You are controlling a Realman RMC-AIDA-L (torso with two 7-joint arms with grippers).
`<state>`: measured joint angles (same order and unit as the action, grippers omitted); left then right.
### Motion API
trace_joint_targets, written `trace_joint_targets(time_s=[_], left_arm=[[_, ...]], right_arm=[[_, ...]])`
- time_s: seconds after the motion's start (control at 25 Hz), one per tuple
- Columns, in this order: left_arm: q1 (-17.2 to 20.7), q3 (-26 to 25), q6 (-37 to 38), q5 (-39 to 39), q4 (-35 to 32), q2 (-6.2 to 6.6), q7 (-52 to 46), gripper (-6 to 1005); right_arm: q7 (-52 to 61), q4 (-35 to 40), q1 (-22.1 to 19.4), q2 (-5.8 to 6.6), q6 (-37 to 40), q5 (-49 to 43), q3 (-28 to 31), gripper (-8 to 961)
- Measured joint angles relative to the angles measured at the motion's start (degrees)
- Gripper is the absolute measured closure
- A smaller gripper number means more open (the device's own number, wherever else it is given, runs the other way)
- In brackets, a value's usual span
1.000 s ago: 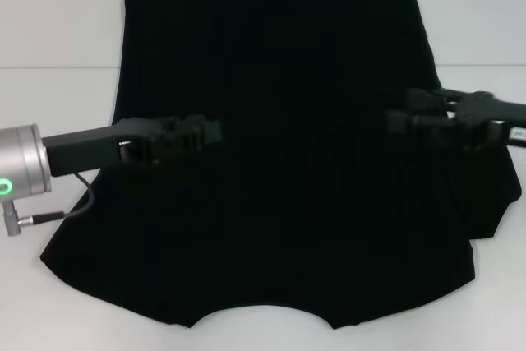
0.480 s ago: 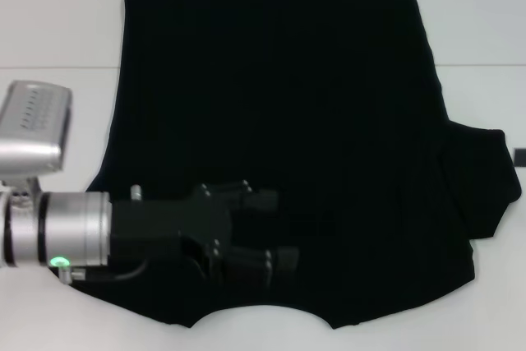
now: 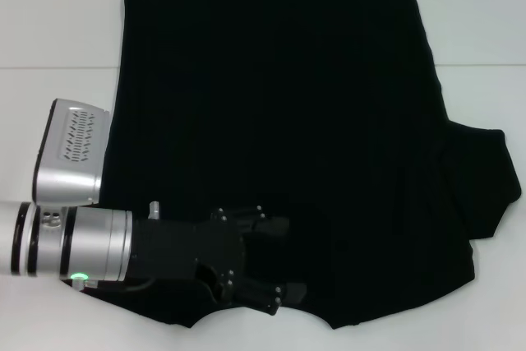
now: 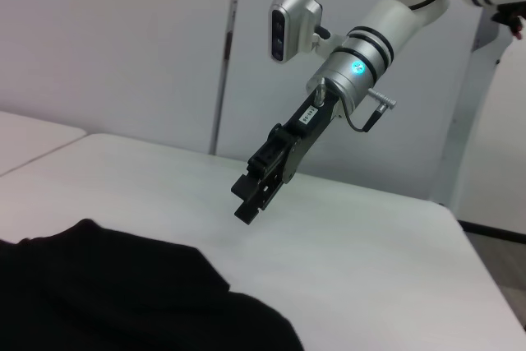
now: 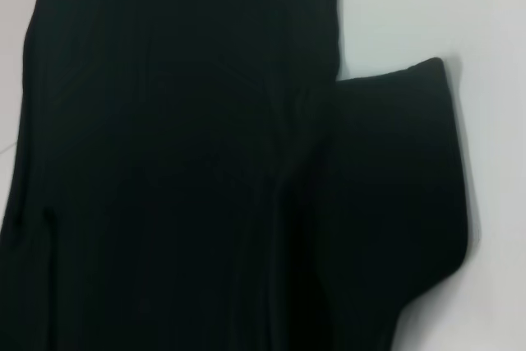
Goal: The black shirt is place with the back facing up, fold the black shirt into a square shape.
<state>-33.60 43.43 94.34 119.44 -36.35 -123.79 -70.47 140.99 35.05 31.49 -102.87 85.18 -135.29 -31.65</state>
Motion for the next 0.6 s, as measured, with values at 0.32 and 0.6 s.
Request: trace_joint_targets(time_s=[0.32,0.6], left_arm=[[-0.14,-0.36,-0.49,0.01,-0.14,0.00,-0.11,41],[-0.15,-0.45,-0.88,-0.21,-0.21,0.04,-0.26,44]], right_arm=[[-0.23,-4.92,4.17,-2.73,-7.68,-4.72,-0.46,69],[-0.15,-5.97,5.80,-4.19,-10.60,-5.56,-0.72,69]])
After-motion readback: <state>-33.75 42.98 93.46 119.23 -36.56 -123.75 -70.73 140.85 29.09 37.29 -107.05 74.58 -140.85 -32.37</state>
